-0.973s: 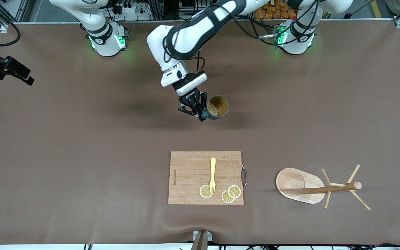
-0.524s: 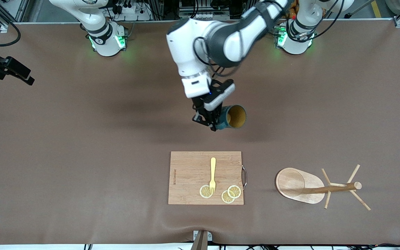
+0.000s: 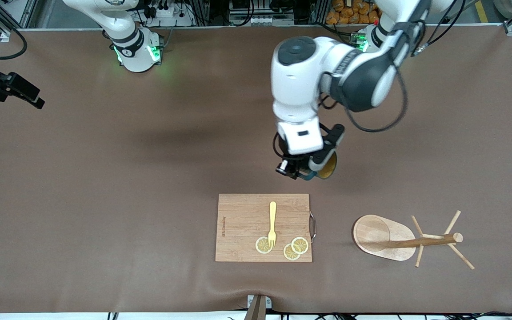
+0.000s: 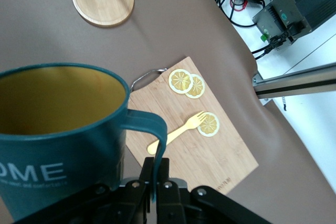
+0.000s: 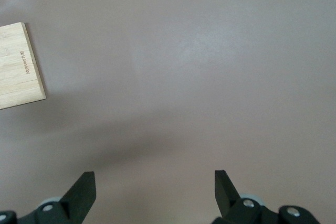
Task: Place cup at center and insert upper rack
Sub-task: 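Carry the mug with the left gripper toward the wooden mug stand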
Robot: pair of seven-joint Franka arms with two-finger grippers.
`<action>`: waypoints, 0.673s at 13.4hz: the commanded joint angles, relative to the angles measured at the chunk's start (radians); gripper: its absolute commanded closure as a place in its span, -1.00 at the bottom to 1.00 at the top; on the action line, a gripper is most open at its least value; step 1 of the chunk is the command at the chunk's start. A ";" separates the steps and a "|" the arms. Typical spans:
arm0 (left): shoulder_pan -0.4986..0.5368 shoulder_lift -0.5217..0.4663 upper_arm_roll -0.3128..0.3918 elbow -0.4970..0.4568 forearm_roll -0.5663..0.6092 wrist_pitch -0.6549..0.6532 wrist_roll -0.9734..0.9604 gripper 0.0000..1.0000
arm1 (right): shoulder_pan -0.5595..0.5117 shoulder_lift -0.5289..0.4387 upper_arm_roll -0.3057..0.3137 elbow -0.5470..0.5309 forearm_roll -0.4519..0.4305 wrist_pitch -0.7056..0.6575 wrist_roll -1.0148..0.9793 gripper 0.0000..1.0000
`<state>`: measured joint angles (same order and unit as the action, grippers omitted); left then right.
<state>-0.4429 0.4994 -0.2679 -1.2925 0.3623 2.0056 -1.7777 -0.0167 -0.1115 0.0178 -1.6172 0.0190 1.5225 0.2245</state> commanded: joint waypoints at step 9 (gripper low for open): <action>0.269 -0.071 -0.007 -0.033 -0.443 0.134 0.334 1.00 | -0.020 0.000 0.018 0.002 -0.011 -0.011 0.003 -1.00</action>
<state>-0.2073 0.4603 -0.2673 -1.2927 -0.0259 2.1092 -1.4810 -0.0167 -0.1113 0.0181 -1.6176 0.0190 1.5170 0.2247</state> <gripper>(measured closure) 0.947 0.000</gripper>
